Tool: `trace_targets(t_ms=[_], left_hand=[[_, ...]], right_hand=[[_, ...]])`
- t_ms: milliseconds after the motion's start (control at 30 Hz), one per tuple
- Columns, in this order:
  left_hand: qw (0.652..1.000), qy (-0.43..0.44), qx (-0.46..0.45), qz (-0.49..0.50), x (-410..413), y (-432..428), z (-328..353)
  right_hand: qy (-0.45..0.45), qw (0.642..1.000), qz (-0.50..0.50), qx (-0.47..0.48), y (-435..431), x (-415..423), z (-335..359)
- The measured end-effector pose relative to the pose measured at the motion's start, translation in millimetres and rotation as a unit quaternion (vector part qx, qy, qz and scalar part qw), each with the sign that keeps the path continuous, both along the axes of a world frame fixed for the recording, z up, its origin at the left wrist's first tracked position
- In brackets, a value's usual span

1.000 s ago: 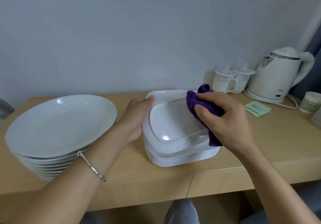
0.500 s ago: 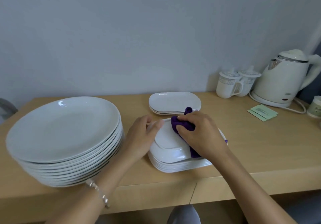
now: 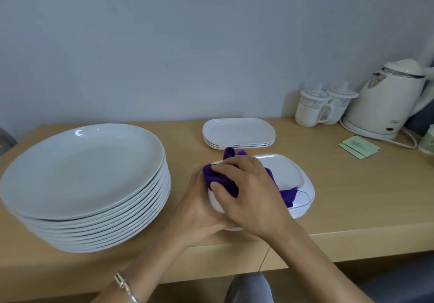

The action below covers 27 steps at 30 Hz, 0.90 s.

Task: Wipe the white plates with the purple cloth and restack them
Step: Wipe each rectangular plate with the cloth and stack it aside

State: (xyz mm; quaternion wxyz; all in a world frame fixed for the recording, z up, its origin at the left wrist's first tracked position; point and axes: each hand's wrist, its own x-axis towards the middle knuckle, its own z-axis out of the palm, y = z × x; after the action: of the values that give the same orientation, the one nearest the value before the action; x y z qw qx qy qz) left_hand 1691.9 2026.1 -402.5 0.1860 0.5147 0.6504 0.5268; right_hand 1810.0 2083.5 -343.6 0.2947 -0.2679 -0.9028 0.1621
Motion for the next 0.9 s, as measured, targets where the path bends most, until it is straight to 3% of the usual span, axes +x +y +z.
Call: trace_targets(t_ms=[200, 433, 533, 667, 833, 900], left_hand=[[0.999, 0.036, -0.032, 0.007, 1, -6, 7], [0.994, 0.048, -0.1, 0.008, 4, -15, 17], [0.995, 0.046, -0.081, 0.018, 6, -13, 13], [0.998, 0.053, -0.035, 0.018, 3, -5, 6], [0.996, 0.035, -0.074, 0.02, 5, -14, 16], [0.996, 0.037, -0.083, 0.022, 5, -15, 17]], right_hand=[[-0.016, 0.999, -0.024, -0.013, 17, 13, 0], [0.008, 0.984, -0.178, -0.028, 63, 50, 2], [0.01, 0.99, -0.131, 0.043, 35, 21, -2], [-0.025, 0.999, -0.007, 0.039, 4, -3, -4], [-0.006, 0.994, -0.107, -0.003, 55, 38, 2], [0.031, 0.988, -0.136, -0.072, 74, 52, 5]])
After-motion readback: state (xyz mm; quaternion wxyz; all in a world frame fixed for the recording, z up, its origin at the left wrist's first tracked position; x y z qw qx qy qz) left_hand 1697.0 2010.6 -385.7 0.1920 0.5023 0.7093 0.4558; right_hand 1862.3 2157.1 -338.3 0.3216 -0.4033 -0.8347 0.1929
